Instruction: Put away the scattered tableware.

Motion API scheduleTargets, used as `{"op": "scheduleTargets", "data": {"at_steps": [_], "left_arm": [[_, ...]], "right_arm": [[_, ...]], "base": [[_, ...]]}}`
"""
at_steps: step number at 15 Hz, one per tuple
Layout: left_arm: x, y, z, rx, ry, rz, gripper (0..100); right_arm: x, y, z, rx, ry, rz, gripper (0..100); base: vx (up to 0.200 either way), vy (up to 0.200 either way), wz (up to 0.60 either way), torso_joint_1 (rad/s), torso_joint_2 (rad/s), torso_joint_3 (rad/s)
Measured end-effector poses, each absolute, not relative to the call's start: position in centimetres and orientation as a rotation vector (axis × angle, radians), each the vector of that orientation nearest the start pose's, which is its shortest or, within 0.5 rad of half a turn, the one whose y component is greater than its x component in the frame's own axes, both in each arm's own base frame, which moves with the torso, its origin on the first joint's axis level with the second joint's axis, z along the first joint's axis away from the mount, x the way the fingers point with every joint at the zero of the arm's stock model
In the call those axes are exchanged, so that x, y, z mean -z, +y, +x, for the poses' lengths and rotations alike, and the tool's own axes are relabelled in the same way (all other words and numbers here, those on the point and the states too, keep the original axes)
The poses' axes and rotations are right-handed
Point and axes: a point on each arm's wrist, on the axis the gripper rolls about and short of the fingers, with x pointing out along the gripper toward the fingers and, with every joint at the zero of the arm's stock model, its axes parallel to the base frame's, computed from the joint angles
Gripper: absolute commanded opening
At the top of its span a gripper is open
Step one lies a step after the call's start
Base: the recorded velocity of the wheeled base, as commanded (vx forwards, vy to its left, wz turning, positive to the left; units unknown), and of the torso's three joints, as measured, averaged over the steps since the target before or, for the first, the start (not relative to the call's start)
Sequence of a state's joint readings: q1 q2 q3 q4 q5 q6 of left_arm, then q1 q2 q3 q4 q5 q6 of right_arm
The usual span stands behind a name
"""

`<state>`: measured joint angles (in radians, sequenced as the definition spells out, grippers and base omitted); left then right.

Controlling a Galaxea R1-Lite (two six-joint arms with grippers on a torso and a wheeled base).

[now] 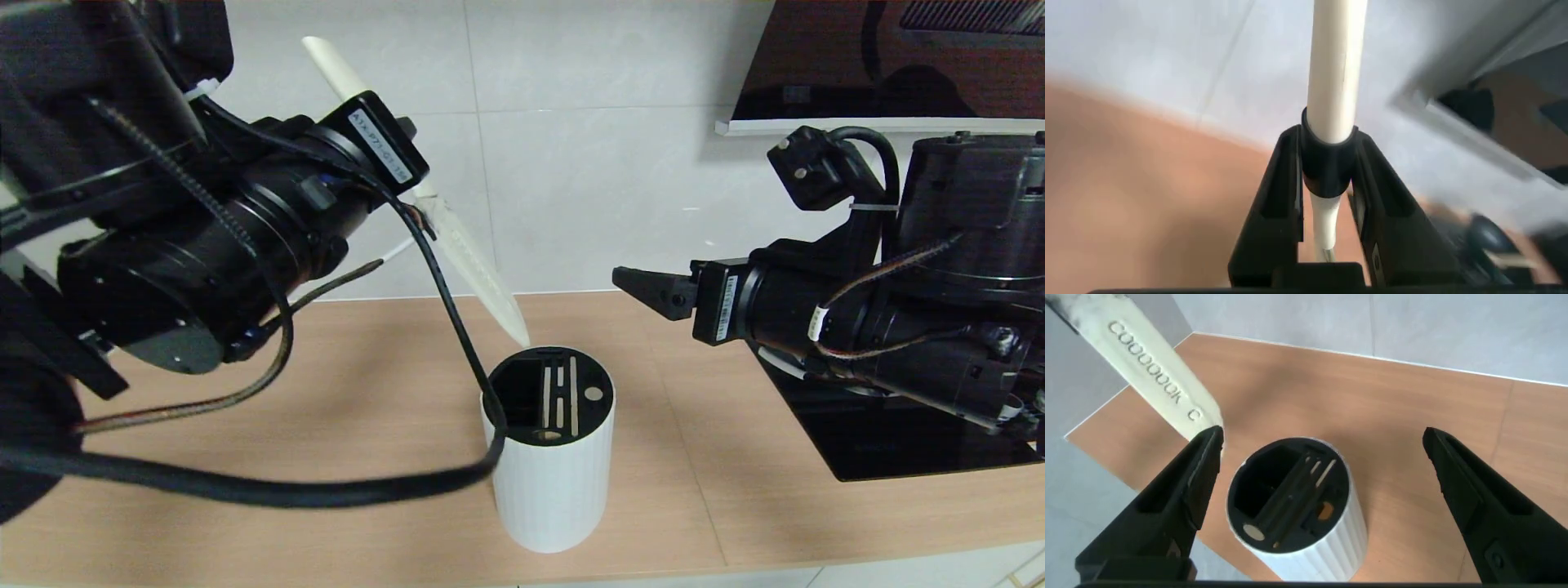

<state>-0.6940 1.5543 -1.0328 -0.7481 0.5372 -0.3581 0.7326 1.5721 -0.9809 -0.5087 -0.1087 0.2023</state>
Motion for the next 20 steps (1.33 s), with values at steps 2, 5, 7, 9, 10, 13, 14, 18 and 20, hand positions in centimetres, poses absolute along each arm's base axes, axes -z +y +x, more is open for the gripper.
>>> {"op": "scheduleTargets", "data": {"at_steps": [2, 5, 7, 9, 10, 13, 14, 18, 20], "left_arm": [[-28.8, -17.9, 21.8, 0.207, -0.265, -0.392, 0], [-25.8, -19.4, 21.8, 0.217, -0.230, -0.290, 0], [-24.9, -19.7, 21.9, 0.212, -0.208, -0.264, 0], [-24.4, -20.2, 21.6, 0.228, -0.191, -0.253, 0], [-24.2, -20.4, 21.6, 0.234, -0.185, -0.250, 0], [-23.4, -20.7, 21.8, 0.237, -0.163, -0.237, 0], [-23.2, -20.8, 21.8, 0.237, -0.159, -0.234, 0], [-22.5, -21.0, 22.0, 0.237, -0.140, -0.221, 0], [-21.9, -21.3, 22.2, 0.238, -0.124, -0.212, 0]], "right_arm": [[-25.7, 19.2, 21.7, -0.612, 0.140, 0.161, 100], [-25.6, 19.2, 21.7, -0.612, 0.141, 0.159, 100], [-25.6, 19.2, 21.7, -0.612, 0.142, 0.158, 100], [-25.5, 19.2, 21.8, -0.612, 0.145, 0.156, 100], [-25.5, 19.2, 21.8, -0.611, 0.146, 0.155, 100], [-25.5, 19.2, 21.8, -0.611, 0.145, 0.156, 100], [-25.5, 19.2, 21.8, -0.611, 0.145, 0.155, 100], [-25.4, 19.2, 21.8, -0.610, 0.147, 0.155, 100], [-25.4, 19.2, 21.8, -0.610, 0.148, 0.153, 100]], "base": [[0.000, 0.000, 0.00, 0.000, 0.00, 0.000], [0.000, 0.000, 0.00, 0.000, 0.00, 0.000], [0.000, 0.000, 0.00, 0.000, 0.00, 0.000], [0.000, 0.000, 0.00, 0.000, 0.00, 0.000], [0.000, 0.000, 0.00, 0.000, 0.00, 0.000], [0.000, 0.000, 0.00, 0.000, 0.00, 0.000], [0.000, 0.000, 0.00, 0.000, 0.00, 0.000], [0.000, 0.000, 0.00, 0.000, 0.00, 0.000], [0.000, 0.000, 0.00, 0.000, 0.00, 0.000]]}}
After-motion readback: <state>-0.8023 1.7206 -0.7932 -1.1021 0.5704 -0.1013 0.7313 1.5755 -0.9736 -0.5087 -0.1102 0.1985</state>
